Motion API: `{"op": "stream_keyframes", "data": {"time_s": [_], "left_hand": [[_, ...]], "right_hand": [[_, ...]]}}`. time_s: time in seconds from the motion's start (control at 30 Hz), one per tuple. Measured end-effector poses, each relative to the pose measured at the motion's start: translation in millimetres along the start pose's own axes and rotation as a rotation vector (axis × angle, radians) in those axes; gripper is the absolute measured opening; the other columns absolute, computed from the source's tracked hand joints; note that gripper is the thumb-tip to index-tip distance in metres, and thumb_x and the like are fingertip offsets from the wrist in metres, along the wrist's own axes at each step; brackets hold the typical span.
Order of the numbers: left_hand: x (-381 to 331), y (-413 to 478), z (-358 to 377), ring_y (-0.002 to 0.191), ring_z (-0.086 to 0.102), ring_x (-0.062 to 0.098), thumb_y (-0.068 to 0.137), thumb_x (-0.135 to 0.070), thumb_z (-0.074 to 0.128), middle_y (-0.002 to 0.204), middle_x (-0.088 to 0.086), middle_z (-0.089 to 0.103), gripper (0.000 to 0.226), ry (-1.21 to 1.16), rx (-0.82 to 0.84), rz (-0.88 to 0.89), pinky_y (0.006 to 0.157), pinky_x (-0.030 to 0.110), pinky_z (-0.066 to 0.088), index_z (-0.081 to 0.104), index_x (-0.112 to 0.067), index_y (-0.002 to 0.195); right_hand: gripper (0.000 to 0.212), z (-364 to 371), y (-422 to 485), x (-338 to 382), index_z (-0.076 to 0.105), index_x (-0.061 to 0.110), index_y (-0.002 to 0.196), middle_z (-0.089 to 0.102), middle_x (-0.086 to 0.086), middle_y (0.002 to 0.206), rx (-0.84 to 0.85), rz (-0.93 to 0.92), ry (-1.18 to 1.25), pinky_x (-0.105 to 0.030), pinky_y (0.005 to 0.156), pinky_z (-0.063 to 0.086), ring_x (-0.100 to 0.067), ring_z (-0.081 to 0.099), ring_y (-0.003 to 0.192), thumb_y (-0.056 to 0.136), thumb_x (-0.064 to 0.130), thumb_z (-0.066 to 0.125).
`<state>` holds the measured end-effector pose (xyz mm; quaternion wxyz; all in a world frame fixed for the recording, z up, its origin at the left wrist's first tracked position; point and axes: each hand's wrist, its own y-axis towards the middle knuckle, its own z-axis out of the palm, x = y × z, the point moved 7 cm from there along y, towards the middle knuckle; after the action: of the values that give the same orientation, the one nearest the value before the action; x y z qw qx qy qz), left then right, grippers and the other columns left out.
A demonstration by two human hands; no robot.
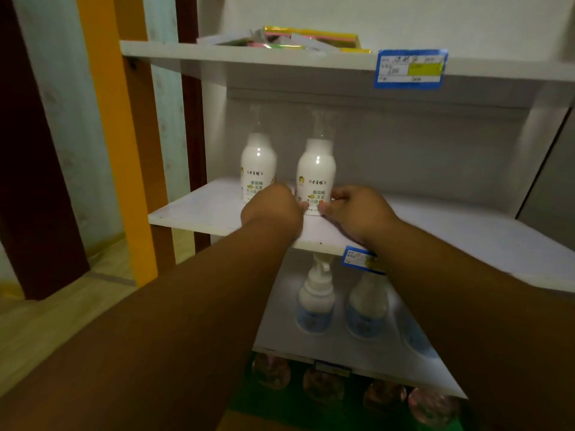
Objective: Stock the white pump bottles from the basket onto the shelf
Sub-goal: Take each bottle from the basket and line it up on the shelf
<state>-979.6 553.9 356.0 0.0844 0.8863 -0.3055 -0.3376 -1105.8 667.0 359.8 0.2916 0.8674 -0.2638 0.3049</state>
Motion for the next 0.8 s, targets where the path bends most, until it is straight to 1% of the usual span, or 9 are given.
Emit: {"op": "stream_keyframes", "data": {"time_s": [0.1, 0.2, 0.3, 0.37, 0.47, 0.6, 0.7, 0.8], "left_hand": [[-1.1, -1.6, -1.0, 0.078, 0.056, 0.020, 0.089, -0.047, 0.063, 0.095, 0.002, 0.066, 0.033, -0.009, -0.030, 0.018, 0.067, 0.034, 0.041, 0.060, -0.021, 0.107], [-3.2, -2.8, -0.7, 0.084, 0.062, 0.021, 0.091, -0.046, 0.060, 0.097, 0.003, 0.068, 0.030, 0.004, -0.020, 0.062, 0.068, 0.034, 0.042, 0.063, -0.021, 0.108], [-4.7, -3.9, -0.2, 0.093, 0.064, 0.023, 0.093, -0.044, 0.057, 0.103, 0.004, 0.069, 0.032, 0.008, 0.034, 0.090, 0.076, 0.036, 0.049, 0.063, -0.020, 0.113], [-4.8, -4.4, -0.5, 0.096, 0.064, 0.024, 0.094, -0.042, 0.057, 0.106, 0.005, 0.069, 0.033, 0.005, 0.053, 0.091, 0.082, 0.038, 0.050, 0.064, -0.019, 0.116], [-6.5, -5.2, 0.4, 0.099, 0.064, 0.025, 0.095, -0.040, 0.057, 0.109, 0.006, 0.068, 0.033, 0.021, 0.081, 0.087, 0.087, 0.040, 0.051, 0.063, -0.017, 0.117], [-9.2, -5.6, 0.9, 0.105, 0.062, 0.026, 0.094, -0.028, 0.060, 0.116, 0.006, 0.066, 0.030, 0.102, 0.147, 0.092, 0.093, 0.043, 0.051, 0.060, -0.016, 0.121], [-11.2, -6.8, 0.4, 0.106, 0.062, 0.027, 0.093, -0.023, 0.061, 0.116, 0.006, 0.065, 0.030, 0.144, 0.159, 0.110, 0.092, 0.042, 0.051, 0.059, -0.015, 0.121], [-13.4, -6.8, 0.4, 0.108, 0.061, 0.027, 0.093, -0.022, 0.060, 0.118, 0.007, 0.064, 0.031, 0.171, 0.172, 0.116, 0.094, 0.043, 0.050, 0.057, -0.014, 0.123]], "right_hand": [[0.032, -1.0, -2.9, -2.0, 0.073, 0.028, 0.117, 0.078, 0.008, 0.104, 0.002, 0.031, 0.063, -0.033, 0.082, 0.056, -0.009, 0.071, 0.088, 0.087, 0.039, 0.074], [0.033, -1.5, -5.1, -1.2, 0.073, 0.028, 0.118, 0.077, 0.009, 0.104, 0.005, 0.020, 0.081, -0.032, 0.083, 0.056, -0.007, 0.071, 0.088, 0.087, 0.040, 0.074], [0.039, 1.4, -5.6, -0.1, 0.070, 0.028, 0.127, 0.076, 0.007, 0.115, 0.035, 0.009, 0.061, -0.037, 0.093, 0.055, -0.010, 0.070, 0.096, 0.089, 0.040, 0.072], [0.043, 2.6, -4.5, 0.9, 0.067, 0.027, 0.131, 0.074, 0.005, 0.121, 0.045, 0.000, 0.024, -0.039, 0.096, 0.054, -0.013, 0.069, 0.100, 0.090, 0.038, 0.071], [0.047, 3.7, -3.0, 1.5, 0.062, 0.027, 0.136, 0.072, 0.004, 0.126, 0.054, -0.005, -0.056, -0.036, 0.094, 0.053, -0.014, 0.068, 0.104, 0.091, 0.038, 0.070], [0.050, 8.0, -1.0, 2.2, 0.058, 0.027, 0.140, 0.069, 0.005, 0.131, 0.080, -0.017, -0.131, -0.034, 0.092, 0.050, -0.016, 0.066, 0.110, 0.092, 0.039, 0.068], [0.049, 7.7, -0.2, 3.2, 0.058, 0.027, 0.140, 0.069, 0.005, 0.132, 0.074, -0.024, -0.152, -0.034, 0.092, 0.050, -0.016, 0.066, 0.110, 0.093, 0.039, 0.068], [0.050, 7.3, -0.2, 2.4, 0.058, 0.027, 0.140, 0.069, 0.005, 0.131, 0.069, -0.018, -0.152, -0.032, 0.087, 0.048, -0.016, 0.066, 0.109, 0.093, 0.039, 0.068]]}}
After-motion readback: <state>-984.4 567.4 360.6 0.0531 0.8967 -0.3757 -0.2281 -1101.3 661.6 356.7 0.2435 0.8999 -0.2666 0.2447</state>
